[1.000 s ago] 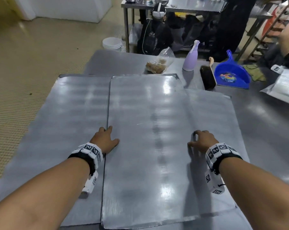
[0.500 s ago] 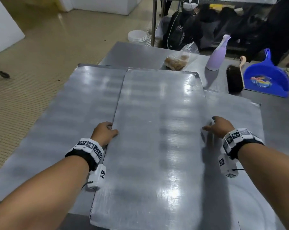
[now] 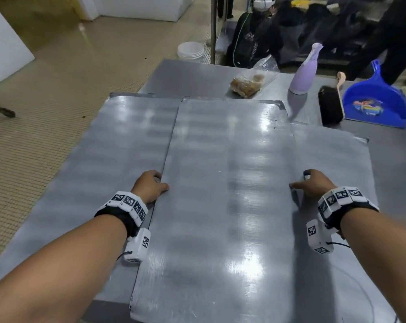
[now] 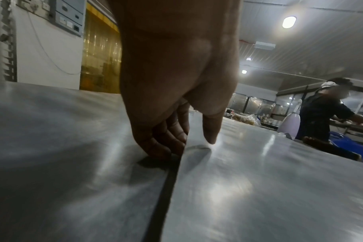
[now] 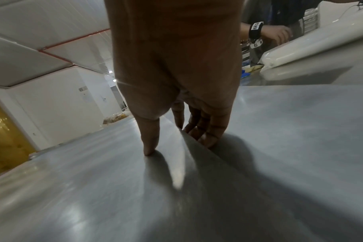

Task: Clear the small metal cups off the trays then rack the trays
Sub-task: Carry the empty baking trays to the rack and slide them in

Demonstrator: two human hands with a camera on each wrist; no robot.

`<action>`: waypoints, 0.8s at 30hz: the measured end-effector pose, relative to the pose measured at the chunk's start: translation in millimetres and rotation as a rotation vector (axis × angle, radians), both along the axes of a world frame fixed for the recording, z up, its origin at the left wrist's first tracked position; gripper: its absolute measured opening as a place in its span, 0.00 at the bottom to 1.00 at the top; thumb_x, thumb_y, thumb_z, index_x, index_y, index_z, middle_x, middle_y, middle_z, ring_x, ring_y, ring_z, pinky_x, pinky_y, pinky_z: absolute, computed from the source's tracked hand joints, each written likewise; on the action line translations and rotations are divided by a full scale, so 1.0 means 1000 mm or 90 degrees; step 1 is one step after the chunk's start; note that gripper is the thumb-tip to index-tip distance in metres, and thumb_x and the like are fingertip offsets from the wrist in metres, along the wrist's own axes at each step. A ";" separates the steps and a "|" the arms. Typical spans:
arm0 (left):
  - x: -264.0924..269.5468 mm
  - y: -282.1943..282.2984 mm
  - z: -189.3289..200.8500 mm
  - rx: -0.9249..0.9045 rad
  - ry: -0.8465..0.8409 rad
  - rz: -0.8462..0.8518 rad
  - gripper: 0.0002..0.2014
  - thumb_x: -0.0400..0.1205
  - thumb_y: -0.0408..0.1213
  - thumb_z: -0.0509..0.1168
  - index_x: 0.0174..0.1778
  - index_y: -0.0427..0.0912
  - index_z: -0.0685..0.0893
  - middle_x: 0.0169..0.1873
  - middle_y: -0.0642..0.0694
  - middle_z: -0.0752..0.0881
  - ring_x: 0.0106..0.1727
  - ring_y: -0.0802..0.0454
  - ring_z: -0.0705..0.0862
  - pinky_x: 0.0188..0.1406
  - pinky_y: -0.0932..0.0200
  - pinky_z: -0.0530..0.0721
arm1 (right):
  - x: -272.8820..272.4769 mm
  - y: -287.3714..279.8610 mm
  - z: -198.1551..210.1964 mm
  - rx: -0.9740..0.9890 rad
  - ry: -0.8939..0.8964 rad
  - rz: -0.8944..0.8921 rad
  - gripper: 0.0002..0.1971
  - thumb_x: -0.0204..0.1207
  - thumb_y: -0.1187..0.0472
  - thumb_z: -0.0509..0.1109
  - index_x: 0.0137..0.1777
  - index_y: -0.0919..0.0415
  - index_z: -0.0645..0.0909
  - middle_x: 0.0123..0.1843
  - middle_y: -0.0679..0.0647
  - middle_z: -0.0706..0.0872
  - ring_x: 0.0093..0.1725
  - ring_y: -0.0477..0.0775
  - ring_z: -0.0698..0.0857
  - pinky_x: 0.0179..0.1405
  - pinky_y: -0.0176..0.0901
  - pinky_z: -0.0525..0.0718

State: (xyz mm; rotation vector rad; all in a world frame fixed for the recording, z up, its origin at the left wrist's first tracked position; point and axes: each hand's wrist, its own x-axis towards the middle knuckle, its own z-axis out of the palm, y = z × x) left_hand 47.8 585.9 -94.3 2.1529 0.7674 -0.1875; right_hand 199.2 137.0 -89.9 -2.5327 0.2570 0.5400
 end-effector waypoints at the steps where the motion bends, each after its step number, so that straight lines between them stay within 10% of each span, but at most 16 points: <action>1: 0.002 0.001 0.001 0.002 0.010 -0.020 0.16 0.74 0.37 0.79 0.55 0.41 0.83 0.48 0.41 0.88 0.51 0.40 0.88 0.53 0.53 0.84 | -0.006 -0.005 0.001 0.010 0.007 -0.011 0.39 0.69 0.56 0.84 0.76 0.69 0.72 0.73 0.67 0.79 0.70 0.69 0.79 0.69 0.56 0.76; 8: 0.022 0.002 0.008 -0.036 0.056 -0.090 0.12 0.75 0.37 0.79 0.47 0.43 0.83 0.36 0.37 0.89 0.34 0.41 0.85 0.38 0.51 0.82 | -0.050 -0.044 -0.004 0.058 0.053 -0.097 0.38 0.67 0.58 0.86 0.72 0.67 0.72 0.58 0.61 0.81 0.56 0.63 0.81 0.55 0.53 0.81; 14: 0.038 -0.009 0.007 -0.051 0.025 -0.136 0.14 0.75 0.33 0.79 0.55 0.38 0.86 0.39 0.40 0.90 0.39 0.44 0.85 0.46 0.55 0.81 | -0.064 -0.073 -0.023 0.169 0.035 -0.217 0.25 0.72 0.62 0.82 0.67 0.67 0.80 0.48 0.64 0.86 0.45 0.65 0.86 0.46 0.59 0.91; 24: 0.049 -0.041 0.023 -0.122 -0.003 -0.151 0.15 0.77 0.26 0.77 0.56 0.40 0.83 0.41 0.35 0.89 0.38 0.42 0.88 0.40 0.56 0.84 | -0.075 -0.103 -0.021 0.224 -0.027 -0.308 0.23 0.71 0.72 0.78 0.67 0.65 0.83 0.42 0.57 0.84 0.36 0.54 0.80 0.35 0.41 0.77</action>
